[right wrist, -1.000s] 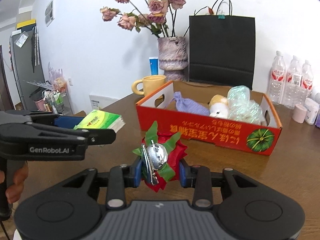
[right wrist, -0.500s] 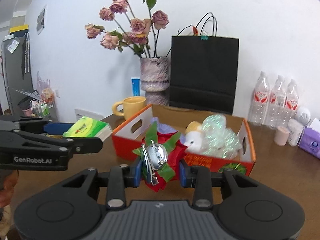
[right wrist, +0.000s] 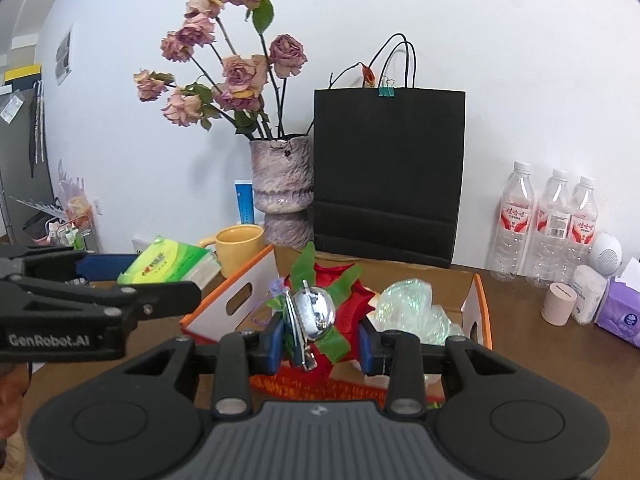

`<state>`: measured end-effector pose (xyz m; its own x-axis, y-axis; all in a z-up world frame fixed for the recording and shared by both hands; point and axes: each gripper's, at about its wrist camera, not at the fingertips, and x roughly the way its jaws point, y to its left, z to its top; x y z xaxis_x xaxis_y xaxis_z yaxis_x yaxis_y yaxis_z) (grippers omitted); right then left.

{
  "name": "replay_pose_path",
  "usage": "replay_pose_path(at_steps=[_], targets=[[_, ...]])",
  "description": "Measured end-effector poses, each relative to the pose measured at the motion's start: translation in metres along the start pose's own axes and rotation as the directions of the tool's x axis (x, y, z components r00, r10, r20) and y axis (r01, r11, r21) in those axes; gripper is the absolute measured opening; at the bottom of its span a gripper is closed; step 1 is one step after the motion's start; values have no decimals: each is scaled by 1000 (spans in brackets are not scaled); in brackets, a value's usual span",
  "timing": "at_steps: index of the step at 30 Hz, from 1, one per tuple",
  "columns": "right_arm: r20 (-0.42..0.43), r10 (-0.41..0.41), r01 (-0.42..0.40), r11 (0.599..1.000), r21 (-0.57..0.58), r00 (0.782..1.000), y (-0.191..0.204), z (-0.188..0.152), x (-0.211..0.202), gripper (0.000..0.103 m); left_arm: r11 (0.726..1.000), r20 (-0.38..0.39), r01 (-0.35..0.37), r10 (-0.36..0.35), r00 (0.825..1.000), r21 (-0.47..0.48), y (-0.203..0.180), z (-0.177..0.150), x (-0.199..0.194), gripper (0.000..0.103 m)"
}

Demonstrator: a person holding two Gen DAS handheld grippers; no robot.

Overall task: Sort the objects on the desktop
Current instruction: 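Lift the tissue pack and pinwheel toy and carry both over the box, then lower the tissue pack and pinwheel toy into the box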

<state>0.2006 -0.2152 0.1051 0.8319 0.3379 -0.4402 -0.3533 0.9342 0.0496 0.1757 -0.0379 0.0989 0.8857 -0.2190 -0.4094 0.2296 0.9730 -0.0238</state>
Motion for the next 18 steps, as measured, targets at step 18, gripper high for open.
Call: replay_pose_path(at_steps=[18], targets=[[-57,25,-22,998,53,998,-22,9,74,34,998,-39,-28,26,999,-56,19,13,75,66]])
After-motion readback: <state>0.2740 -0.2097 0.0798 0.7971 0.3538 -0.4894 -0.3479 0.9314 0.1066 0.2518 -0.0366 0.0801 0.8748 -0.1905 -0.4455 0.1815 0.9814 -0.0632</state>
